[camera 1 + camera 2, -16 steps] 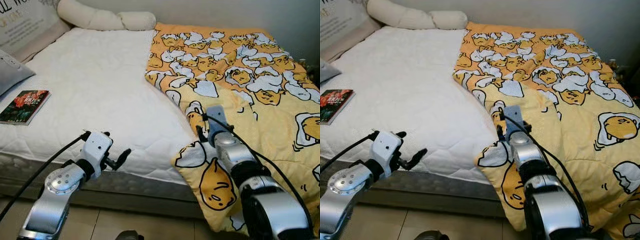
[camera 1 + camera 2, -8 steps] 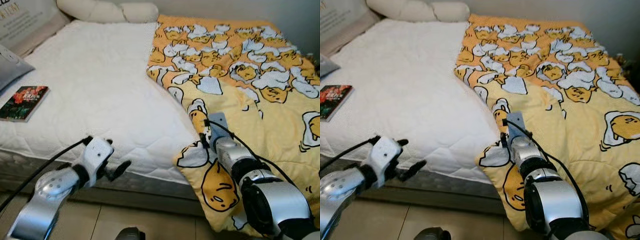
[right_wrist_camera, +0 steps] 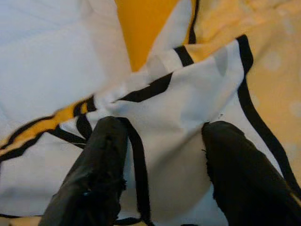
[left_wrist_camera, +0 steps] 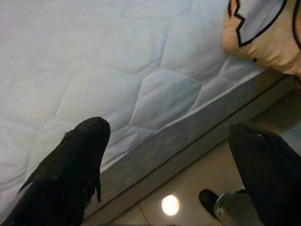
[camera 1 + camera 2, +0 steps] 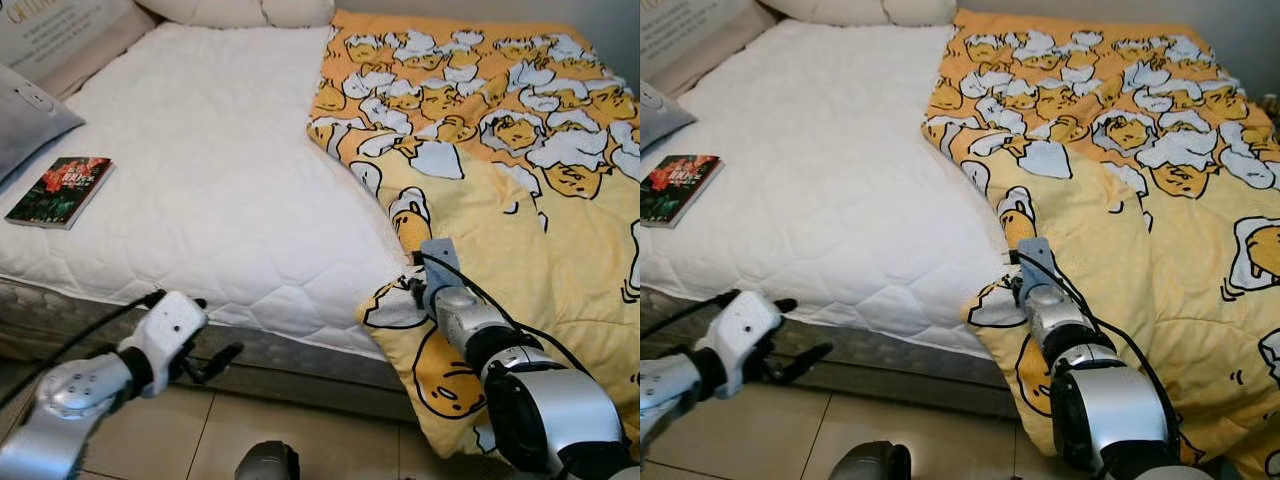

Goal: Clean up the room

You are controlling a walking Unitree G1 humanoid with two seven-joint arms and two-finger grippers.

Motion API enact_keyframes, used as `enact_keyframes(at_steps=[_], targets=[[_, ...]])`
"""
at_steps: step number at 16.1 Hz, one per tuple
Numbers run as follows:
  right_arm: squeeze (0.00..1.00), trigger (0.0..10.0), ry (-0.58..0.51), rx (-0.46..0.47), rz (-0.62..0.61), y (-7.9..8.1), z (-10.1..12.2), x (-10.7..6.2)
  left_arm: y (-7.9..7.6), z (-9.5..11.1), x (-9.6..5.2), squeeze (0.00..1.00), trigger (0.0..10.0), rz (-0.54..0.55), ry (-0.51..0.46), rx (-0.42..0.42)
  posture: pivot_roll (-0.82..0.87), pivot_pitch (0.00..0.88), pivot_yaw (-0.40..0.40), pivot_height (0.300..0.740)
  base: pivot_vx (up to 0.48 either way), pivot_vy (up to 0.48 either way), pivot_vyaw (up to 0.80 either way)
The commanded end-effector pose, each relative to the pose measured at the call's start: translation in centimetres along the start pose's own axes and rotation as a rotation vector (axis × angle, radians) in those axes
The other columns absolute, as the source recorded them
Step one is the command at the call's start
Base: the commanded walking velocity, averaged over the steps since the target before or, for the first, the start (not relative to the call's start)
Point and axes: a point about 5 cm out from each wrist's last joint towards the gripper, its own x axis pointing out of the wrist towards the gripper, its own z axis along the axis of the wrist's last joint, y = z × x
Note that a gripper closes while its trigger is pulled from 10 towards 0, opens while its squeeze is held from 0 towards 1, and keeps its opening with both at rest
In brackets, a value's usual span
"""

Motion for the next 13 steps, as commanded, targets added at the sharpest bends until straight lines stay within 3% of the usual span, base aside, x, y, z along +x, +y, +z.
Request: enact_keyframes(at_steps=[1,6,11,13], targets=[[0.00,0.0,0.031,0.009,-0.026,-0.8,-1.2,0.1,0.6,-0.2,-1.1,0.70,10.0,0.007,0.010,0.003,0.40,0.147,0.042,0.740,0.000,0.000,0.00],[0.00,0.0,0.032,0.013,-0.048,-1.8,-1.5,0.1,0.5,-1.4,-1.6,0.70,10.0,0.005,0.035,-0.002,0.40,0.168,0.047,0.740,0.000,0.000,0.00],[0.00,0.0,0.007,0.082,-0.037,-2.1,-1.4,0.1,-0.6,-2.4,1.5,0.70,10.0,0.005,0.040,-0.019,0.39,0.147,0.040,0.740,0.000,0.000,0.00],[0.00,0.0,-0.017,0.129,-0.012,-2.1,-1.4,0.1,-2.4,-1.8,3.9,0.69,10.0,0.000,0.014,-0.020,0.36,0.126,0.033,0.740,0.000,0.000,0.00]])
